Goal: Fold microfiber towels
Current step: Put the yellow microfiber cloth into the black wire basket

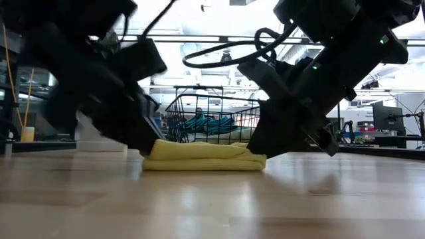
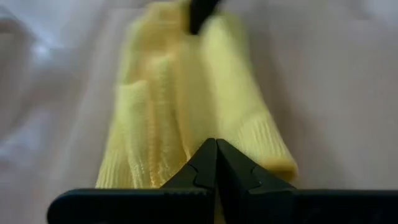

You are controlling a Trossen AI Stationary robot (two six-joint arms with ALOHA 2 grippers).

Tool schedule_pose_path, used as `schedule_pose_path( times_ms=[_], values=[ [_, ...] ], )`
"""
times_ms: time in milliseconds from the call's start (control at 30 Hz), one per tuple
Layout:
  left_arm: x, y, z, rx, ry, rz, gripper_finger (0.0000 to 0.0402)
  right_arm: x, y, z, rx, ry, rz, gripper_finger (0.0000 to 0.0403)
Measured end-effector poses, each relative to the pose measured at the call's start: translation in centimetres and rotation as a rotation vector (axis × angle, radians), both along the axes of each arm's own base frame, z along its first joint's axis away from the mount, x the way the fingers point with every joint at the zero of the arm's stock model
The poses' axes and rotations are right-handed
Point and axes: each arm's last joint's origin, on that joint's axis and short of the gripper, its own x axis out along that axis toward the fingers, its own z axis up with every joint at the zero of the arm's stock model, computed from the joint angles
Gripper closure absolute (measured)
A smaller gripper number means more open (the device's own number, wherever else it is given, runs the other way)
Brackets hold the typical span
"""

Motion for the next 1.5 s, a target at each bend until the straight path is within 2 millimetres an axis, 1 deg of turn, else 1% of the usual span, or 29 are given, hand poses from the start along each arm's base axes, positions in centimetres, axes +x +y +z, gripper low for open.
schedule_pose_path(
  times_ms=[33, 100, 167, 300, 400, 467, 567, 667, 767, 867, 1000, 1100, 1200, 1333, 1500],
  values=[
    [-0.1, -0.1, 0.4, -0.03, 0.0, -0.026, 0.0401, 0.0, 0.0, 0.0, -0.013, 0.008, 0.012, 0.0398],
    [-0.4, -0.3, 1.9, -0.095, -0.007, -0.089, 0.0401, -0.2, -0.1, 0.0, -0.04, 0.03, 0.035, 0.0398],
    [-0.7, -0.4, 4.0, -0.164, -0.035, -0.133, 0.0401, -0.4, -0.2, 0.3, -0.057, 0.056, 0.056, 0.04],
    [-2.5, -0.7, 8.8, -0.267, -0.127, -0.196, 0.0401, -1.4, -0.5, 1.2, -0.121, 0.15, 0.12, 0.0401],
    [-4.8, -1.6, 12.6, -0.289, -0.234, -0.261, 0.0401, -1.6, -0.5, 2.6, -0.188, 0.245, 0.194, 0.0401],
    [-6.5, -2.5, 14.7, -0.278, -0.315, -0.302, 0.0401, -1.0, -0.2, 3.8, -0.256, 0.285, 0.295, 0.0402],
    [-9.2, -3.8, 17.1, -0.233, -0.436, -0.343, 0.0401, -0.1, 0.2, 5.5, -0.361, 0.328, 0.46, 0.0402],
    [-11.6, -5.1, 18.6, -0.195, -0.513, -0.35, 0.0401, 1.3, 0.5, 7.5, -0.451, 0.317, 0.593, 0.0402],
    [-13.3, -6.0, 19.1, -0.14, -0.551, -0.325, 0.0401, 2.4, 0.2, 9.4, -0.541, 0.309, 0.681, 0.0402],
    [-14.2, -6.7, 19.2, -0.072, -0.569, -0.282, 0.0401, 3.3, -0.3, 11.5, -0.66, 0.34, 0.799, 0.0402],
    [-14.8, -7.0, 19.1, -0.01, -0.579, -0.232, 0.0401, 3.8, -1.1, 13.9, -0.839, 0.437, 0.949, 0.0403],
    [-14.8, -7.0, 19.2, -0.001, -0.584, -0.211, 0.0401, 4.2, -2.4, 15.4, -0.917, 0.509, 1.013, 0.0403],
    [-14.8, -7.0, 19.2, 0.002, -0.585, -0.204, 0.0401, 4.5, -3.9, 16.3, -0.977, 0.571, 1.064, 0.0403],
    [-14.8, -6.9, 19.2, 0.004, -0.586, -0.2, 0.0401, 4.9, -6.0, 16.9, -1.059, 0.644, 1.112, 0.0403],
    [-14.8, -6.9, 19.0, 0.014, -0.575, -0.204, 0.0401, 5.5, -8.9, 17.4, -1.161, 0.732, 1.102, 0.0403]
  ],
)
